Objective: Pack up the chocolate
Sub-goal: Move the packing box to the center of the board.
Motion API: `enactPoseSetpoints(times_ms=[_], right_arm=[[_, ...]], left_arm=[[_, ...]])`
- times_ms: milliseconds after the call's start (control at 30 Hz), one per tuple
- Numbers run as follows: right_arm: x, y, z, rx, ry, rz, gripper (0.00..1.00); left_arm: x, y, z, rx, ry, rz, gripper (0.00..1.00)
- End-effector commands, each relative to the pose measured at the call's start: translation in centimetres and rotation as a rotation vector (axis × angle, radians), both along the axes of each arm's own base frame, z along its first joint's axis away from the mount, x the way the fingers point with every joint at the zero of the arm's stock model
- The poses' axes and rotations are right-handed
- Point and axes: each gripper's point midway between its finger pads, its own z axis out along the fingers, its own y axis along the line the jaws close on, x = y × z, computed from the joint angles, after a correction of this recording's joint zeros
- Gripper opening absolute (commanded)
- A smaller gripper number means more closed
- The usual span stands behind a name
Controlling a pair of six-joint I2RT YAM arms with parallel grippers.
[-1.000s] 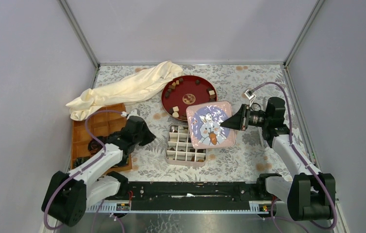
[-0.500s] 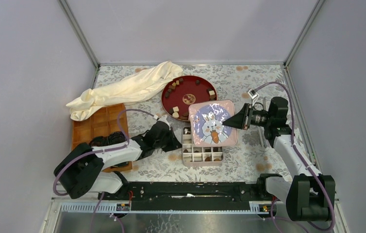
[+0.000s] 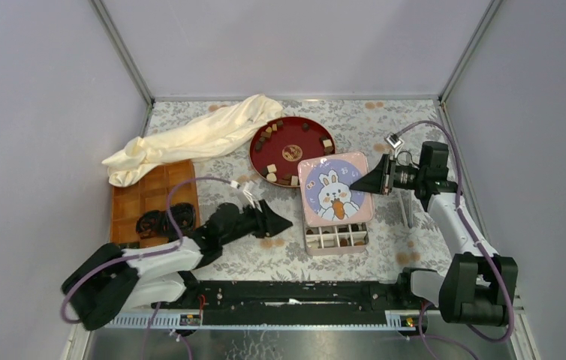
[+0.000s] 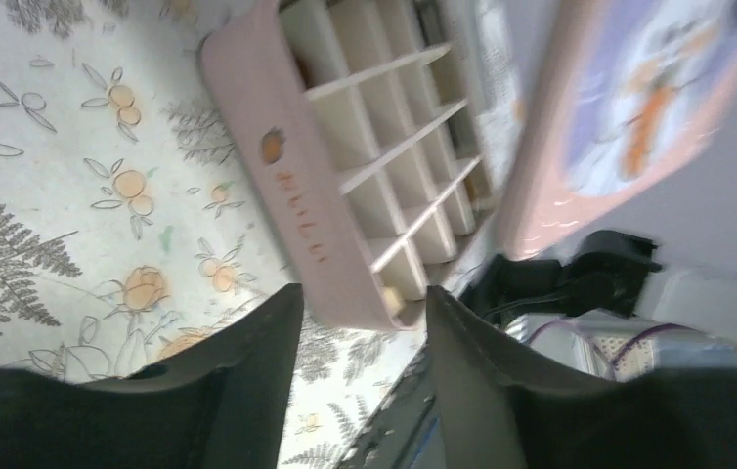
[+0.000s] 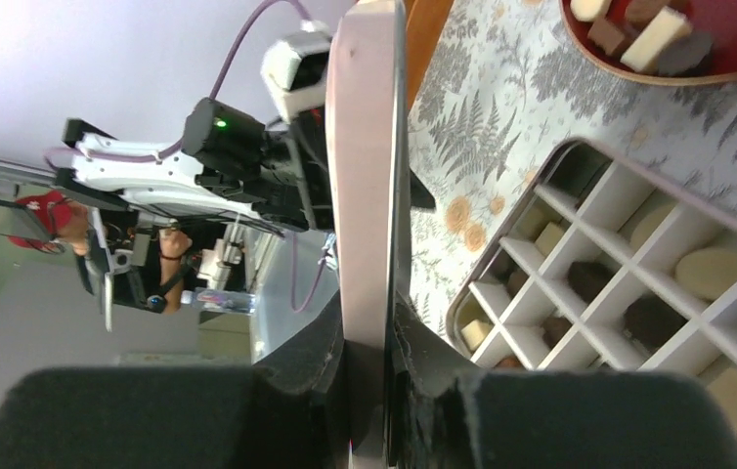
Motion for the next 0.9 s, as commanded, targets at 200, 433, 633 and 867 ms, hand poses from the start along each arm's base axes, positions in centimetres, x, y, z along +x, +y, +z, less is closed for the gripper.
enactPoseSetpoints(times_ms=[200, 433, 633, 867], right_arm=[[-2.1, 0.3, -3.0, 0.057, 0.176, -0.1, 0.0], [-2.2, 0.1, -5.5, 0.021, 0.221, -0.118, 0.0], [-2.4, 0.5, -6.5, 0.003, 0.25, -0.074, 0.0], [-2.6, 1.0, -7.2, -0.017, 0.267, -0.041, 0.0]], left_arm=[[-0.1, 5.2, 8.4, -0.198, -0.423, 0.157, 0.99], [-1.2, 3.8, 8.7, -0.292, -0.366, 0.081, 0.98], [-1.0, 1.4, 7.2, -0.3, -0.268, 0.0, 0.95], [-0.4, 0.1, 5.5, -0.285, -0.203, -0.03, 0.87]])
